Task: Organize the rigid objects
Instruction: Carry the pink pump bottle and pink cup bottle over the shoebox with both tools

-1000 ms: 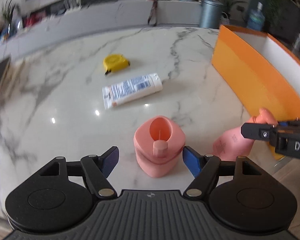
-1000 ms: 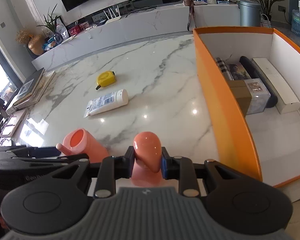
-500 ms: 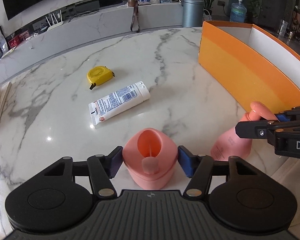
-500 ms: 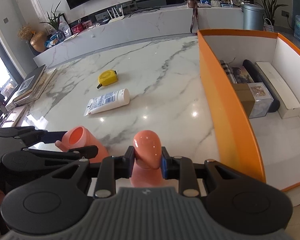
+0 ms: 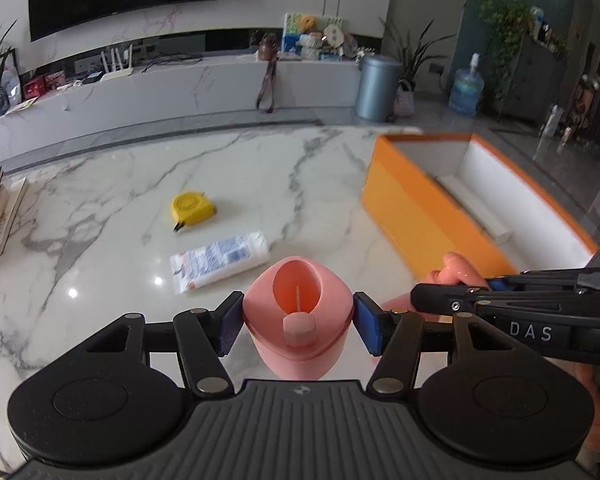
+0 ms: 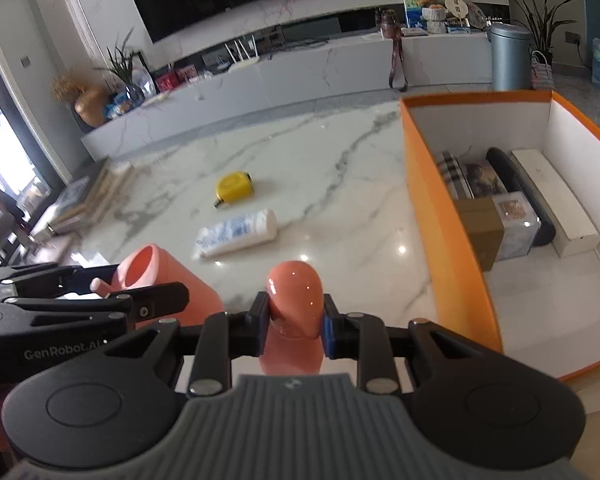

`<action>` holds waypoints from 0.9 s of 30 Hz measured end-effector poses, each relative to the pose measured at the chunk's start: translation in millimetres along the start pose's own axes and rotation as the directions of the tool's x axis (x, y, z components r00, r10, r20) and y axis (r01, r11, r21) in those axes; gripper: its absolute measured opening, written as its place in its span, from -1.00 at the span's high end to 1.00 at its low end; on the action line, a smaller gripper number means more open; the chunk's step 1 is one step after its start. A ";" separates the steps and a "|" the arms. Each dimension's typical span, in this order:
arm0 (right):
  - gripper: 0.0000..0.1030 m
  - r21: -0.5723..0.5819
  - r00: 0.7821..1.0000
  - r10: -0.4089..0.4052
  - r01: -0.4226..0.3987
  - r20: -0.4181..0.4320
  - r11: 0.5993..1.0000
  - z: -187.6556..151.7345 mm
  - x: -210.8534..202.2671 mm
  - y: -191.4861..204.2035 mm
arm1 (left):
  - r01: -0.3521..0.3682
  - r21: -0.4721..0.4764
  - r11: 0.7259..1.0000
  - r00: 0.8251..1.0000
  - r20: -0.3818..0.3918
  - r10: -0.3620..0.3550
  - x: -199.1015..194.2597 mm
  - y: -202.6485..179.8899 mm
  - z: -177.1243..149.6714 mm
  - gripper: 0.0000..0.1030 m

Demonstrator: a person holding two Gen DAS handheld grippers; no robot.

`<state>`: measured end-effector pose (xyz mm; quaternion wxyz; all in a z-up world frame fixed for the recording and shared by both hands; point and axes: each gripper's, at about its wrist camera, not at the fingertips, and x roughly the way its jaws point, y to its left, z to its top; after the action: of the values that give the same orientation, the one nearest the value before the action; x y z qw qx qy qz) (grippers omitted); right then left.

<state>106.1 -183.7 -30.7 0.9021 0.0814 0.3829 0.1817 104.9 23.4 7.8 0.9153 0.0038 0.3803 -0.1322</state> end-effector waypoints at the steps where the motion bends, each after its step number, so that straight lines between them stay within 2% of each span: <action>1: 0.49 0.002 1.000 0.013 -0.013 0.014 1.000 5.4 -8.1 -0.5 | 0.018 0.000 1.000 1.000 0.011 -0.018 -4.5 -2.8 7.4 -0.30; 6: 0.49 0.012 0.995 -0.001 0.000 0.097 1.000 33.3 -50.9 -22.0 | 0.119 0.089 0.989 0.990 0.059 -0.124 -17.5 -35.0 45.4 -0.30; 9: 0.49 0.061 0.990 -0.032 0.024 0.136 0.998 48.6 -73.4 -51.0 | 0.192 0.181 0.964 0.976 0.064 -0.207 -13.2 -66.9 65.8 -0.30; 13: 0.49 0.128 0.982 -0.114 0.095 0.150 0.987 59.0 -87.9 -97.1 | 0.259 0.334 0.906 0.959 0.020 -0.281 9.8 -119.6 85.6 -0.30; 16: 0.49 0.178 0.981 -0.160 0.138 0.113 0.974 58.2 -85.1 -131.5 | 0.316 0.451 0.835 0.944 -0.058 -0.325 39.2 -156.7 90.8 -0.30; 19: 0.49 0.240 0.988 -0.146 0.128 0.058 0.962 54.0 -75.6 -162.4 | 0.332 0.543 0.771 0.942 -0.153 -0.298 74.0 -183.6 89.0 -0.30; 22: 0.49 0.238 0.990 -0.141 0.131 0.023 0.962 51.5 -64.0 -179.7 | 0.358 0.579 0.732 0.933 -0.249 -0.259 109.8 -194.8 84.3 -0.30; 25: 0.49 0.214 0.990 -0.137 0.136 -0.010 0.967 51.2 -51.7 -191.3 | 0.341 0.576 0.743 0.934 -0.295 -0.201 135.3 -196.7 77.2 -0.30; 27: 0.49 0.196 0.992 -0.121 0.125 -0.029 0.973 53.4 -42.1 -196.9 | 0.307 0.549 0.777 0.939 -0.310 -0.151 147.7 -198.1 77.0 -0.30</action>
<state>169.9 -381.7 -22.2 0.8957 0.1452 0.4112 0.0874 209.8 -211.4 -21.9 0.7902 0.2576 0.4294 -0.3533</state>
